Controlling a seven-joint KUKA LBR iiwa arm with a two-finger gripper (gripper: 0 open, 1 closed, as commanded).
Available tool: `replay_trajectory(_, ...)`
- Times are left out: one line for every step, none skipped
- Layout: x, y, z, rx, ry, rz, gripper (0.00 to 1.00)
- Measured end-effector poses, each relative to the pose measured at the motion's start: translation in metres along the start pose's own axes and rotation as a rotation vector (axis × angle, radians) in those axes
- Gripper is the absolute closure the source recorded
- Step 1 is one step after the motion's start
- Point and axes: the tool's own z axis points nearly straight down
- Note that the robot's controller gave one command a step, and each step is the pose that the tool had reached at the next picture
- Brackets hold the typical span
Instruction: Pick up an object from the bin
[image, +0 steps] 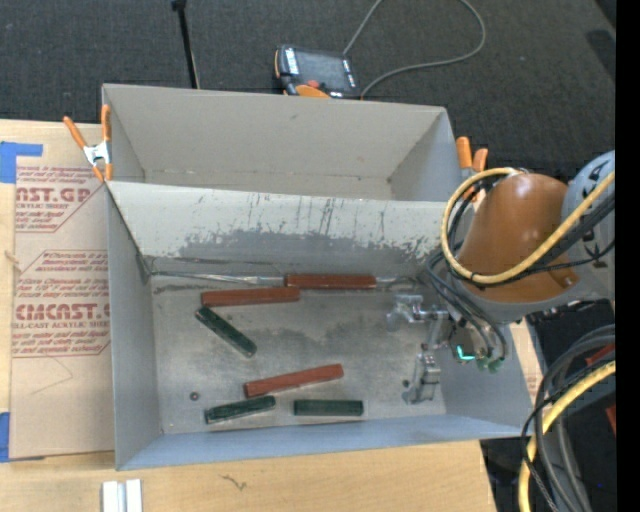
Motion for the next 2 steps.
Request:
replay_trajectory(-0.0019,0.0004,-0.0035,0.001,-0.008,-0.001,1.0)
replay_trajectory(-0.0019,0.0004,-0.0035,0.001,-0.008,-0.001,0.0)
